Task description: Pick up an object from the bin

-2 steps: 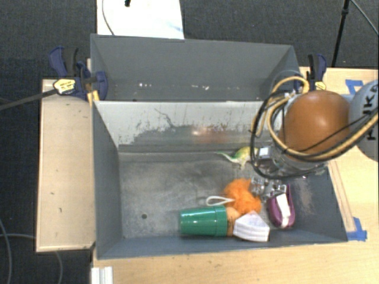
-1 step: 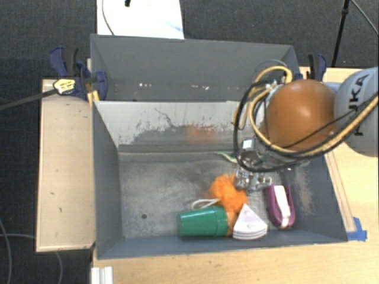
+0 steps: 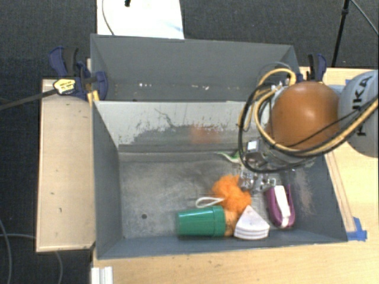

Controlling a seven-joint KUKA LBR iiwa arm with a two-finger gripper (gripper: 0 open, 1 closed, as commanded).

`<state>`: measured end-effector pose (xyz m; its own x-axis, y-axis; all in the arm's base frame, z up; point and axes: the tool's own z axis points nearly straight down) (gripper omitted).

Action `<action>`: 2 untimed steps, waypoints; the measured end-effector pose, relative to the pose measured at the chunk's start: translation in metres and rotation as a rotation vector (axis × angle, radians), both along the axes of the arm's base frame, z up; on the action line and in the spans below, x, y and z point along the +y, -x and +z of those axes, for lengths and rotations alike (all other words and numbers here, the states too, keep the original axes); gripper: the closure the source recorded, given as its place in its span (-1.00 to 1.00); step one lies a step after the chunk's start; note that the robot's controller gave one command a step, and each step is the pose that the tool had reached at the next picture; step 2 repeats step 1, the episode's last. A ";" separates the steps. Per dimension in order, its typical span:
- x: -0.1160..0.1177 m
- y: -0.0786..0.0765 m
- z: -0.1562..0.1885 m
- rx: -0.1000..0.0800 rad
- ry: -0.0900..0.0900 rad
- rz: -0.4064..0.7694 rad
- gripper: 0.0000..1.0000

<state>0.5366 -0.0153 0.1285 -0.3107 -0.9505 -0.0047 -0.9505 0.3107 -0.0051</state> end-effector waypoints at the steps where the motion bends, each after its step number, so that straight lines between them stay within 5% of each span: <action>1: -0.018 0.014 0.025 0.004 0.000 0.131 1.00; 2: -0.018 0.014 0.025 0.004 0.000 0.131 1.00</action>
Offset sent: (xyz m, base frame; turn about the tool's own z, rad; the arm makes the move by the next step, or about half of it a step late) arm -0.0163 -0.0395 0.0540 -0.2133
